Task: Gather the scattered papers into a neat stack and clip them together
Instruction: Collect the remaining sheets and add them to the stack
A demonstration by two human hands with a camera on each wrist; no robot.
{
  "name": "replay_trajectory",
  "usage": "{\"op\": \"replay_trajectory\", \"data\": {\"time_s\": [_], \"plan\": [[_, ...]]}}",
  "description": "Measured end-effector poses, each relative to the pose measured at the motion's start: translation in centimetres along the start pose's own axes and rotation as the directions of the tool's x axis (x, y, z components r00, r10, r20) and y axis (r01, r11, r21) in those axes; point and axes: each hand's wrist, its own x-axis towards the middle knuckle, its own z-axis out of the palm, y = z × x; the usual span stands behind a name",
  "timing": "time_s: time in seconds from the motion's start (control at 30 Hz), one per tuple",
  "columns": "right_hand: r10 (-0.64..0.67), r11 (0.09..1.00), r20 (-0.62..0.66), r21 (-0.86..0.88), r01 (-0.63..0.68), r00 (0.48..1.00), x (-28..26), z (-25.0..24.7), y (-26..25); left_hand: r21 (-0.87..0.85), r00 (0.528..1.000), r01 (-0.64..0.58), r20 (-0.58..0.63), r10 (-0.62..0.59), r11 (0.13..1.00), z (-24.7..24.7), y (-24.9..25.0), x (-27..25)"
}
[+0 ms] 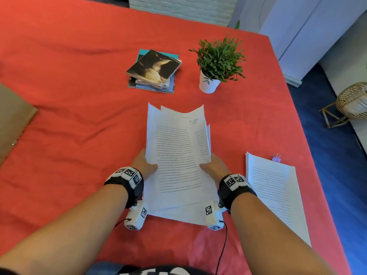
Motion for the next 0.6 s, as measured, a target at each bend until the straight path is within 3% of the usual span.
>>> {"op": "replay_trajectory", "data": {"time_s": [0.03,0.13,0.3,0.43,0.6], "plan": [[-0.041,0.999,-0.023,-0.01,0.04,0.999,-0.3,0.0,-0.2,-0.027,0.999,-0.024,-0.029,0.023,0.999,-0.4,0.2,-0.2],[-0.159,0.968,-0.092,0.181,0.174,0.983,-1.1,-0.6,-1.8,-0.234,0.991,-0.097,-0.109,0.073,0.967,-2.3,1.6,-1.1],[-0.321,0.841,-0.187,0.395,0.37,0.928,-2.0,-1.3,-6.5,-0.412,0.956,-0.291,-0.158,0.247,0.864,-6.0,5.0,-2.7],[-0.423,0.736,-0.197,0.494,0.462,0.885,-3.0,-1.7,-8.1,-0.401,0.918,-0.396,-0.145,0.369,0.826,-7.4,5.5,-3.9],[-0.419,0.717,-0.192,0.53,0.453,0.887,-3.5,-0.9,-7.0,-0.293,0.932,-0.36,-0.154,0.328,0.886,-7.4,3.7,-4.3]]}}
